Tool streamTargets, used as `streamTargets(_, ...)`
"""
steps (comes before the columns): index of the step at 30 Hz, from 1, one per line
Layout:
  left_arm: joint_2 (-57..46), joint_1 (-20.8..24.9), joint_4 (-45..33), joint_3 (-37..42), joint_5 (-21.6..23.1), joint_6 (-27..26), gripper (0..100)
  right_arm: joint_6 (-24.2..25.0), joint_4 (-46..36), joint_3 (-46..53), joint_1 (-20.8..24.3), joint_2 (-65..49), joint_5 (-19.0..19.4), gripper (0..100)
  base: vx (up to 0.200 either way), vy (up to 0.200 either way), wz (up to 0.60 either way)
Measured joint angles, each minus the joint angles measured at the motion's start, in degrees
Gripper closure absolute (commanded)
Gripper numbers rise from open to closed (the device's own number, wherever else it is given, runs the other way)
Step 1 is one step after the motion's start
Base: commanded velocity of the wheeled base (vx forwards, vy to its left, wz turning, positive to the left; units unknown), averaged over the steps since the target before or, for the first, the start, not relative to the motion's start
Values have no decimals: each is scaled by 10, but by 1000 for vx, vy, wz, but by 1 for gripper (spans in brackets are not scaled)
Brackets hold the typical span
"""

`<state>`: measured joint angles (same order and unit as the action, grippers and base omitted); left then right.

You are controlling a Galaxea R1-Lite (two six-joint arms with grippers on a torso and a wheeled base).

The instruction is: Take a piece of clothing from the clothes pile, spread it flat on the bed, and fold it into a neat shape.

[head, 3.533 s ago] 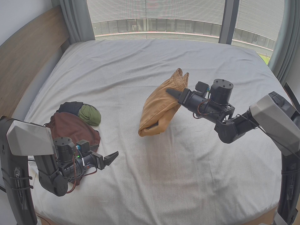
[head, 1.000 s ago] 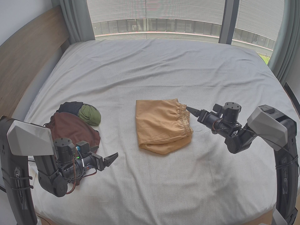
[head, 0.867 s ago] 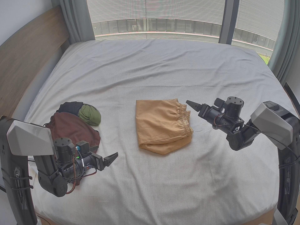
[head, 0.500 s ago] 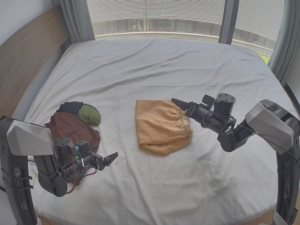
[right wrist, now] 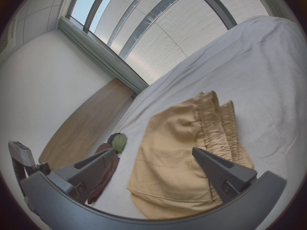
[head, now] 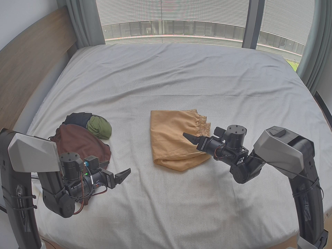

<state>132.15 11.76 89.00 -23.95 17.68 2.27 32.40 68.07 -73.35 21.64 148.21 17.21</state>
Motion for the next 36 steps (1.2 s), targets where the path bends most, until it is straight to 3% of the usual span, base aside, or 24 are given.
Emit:
streamTargets(9, 2, 0, 0, -1, 0, 2, 0, 4, 23, 26, 4, 19, -11, 0, 0, 0, 0)
streamTargets(18, -43, 12, 0, 5, 1, 45, 0, 16, 54, 140, 7, -122, -19, 0, 0, 0, 0)
streamTargets(27, -172, 41, 0, 63, 1, 65, 0, -90, 74, 378, -11, -341, -23, 0, 0, 0, 0)
streamTargets(36, -320, 63, -2, 143, -14, 55, 0, -142, 77, 561, -45, -579, -25, 0, 0, 0, 0)
